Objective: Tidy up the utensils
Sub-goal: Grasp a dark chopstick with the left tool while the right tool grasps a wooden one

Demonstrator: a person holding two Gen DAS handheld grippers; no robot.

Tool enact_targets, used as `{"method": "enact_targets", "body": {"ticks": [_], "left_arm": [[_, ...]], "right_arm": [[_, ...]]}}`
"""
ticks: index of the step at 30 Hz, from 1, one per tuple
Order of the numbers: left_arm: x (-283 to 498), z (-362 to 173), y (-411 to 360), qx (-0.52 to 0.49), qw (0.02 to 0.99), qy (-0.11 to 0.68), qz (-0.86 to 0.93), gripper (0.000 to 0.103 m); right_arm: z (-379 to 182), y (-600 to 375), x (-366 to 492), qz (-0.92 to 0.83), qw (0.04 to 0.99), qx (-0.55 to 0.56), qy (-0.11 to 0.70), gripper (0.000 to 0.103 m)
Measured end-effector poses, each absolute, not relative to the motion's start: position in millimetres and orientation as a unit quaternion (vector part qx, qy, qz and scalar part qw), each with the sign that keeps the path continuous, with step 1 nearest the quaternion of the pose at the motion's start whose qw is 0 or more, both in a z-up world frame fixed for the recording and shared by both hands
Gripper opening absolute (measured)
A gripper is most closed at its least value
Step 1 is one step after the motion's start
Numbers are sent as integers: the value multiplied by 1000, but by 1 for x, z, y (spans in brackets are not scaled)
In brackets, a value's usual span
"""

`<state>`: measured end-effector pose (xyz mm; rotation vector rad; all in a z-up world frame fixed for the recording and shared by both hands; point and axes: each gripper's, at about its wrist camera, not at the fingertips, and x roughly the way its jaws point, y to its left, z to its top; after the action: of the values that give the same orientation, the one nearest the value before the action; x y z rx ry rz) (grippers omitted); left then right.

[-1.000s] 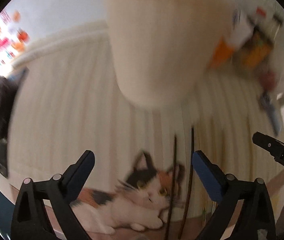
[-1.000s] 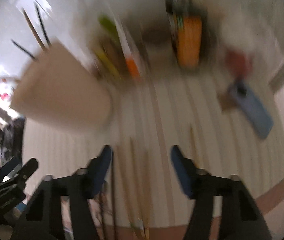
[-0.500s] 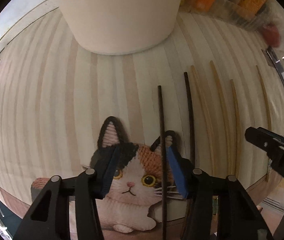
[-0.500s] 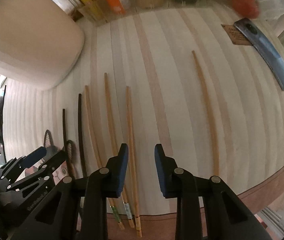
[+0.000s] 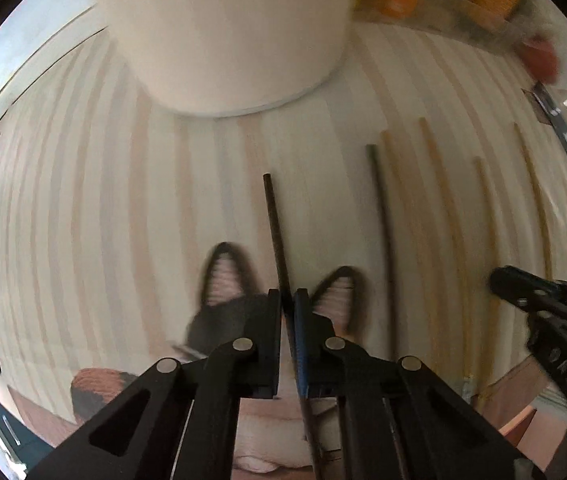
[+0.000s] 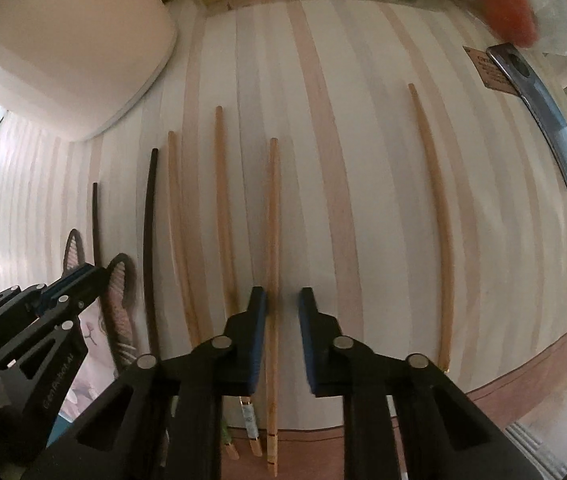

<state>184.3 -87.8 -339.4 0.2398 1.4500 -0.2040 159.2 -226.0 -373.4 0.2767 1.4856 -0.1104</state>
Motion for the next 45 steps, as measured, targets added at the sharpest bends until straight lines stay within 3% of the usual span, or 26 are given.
{"method": "enact_targets", "body": {"ticks": [8,28,30,31,33,34,38,41,43,45], "left_arm": [[188,-338,-32,51,732,678,-41,4],[221,-337,-17,31,730,678,-75,5],[225,-338,-17,23,722,687,-80,11],[226,-338,-17,12,716,691,-96,23],[223,-338,-19,4,709,696,-114,37],[221,-338,-21,9,708,696,-116,38],[213,-338,-30,42,721,684,-105,37],[212,-337,-34,52,725,681,-88,29],[213,-337,-32,62,727,680,-73,13],[215,-336,-27,61,729,679,-64,6]], "right_arm": [[-377,-258,155,-49,714,116,688,7],[-383,-243,160,-62,708,72,700,7],[-388,-248,160,-61,706,78,701,8],[-387,-248,160,-60,704,80,703,8],[-388,-252,162,-55,700,81,708,8],[-388,-255,164,-54,697,86,709,8],[-386,-258,166,-52,692,86,715,8],[-385,-260,169,-51,692,84,715,8],[-384,-260,168,-50,692,83,716,8],[-383,-260,170,-50,691,83,716,8]]}}
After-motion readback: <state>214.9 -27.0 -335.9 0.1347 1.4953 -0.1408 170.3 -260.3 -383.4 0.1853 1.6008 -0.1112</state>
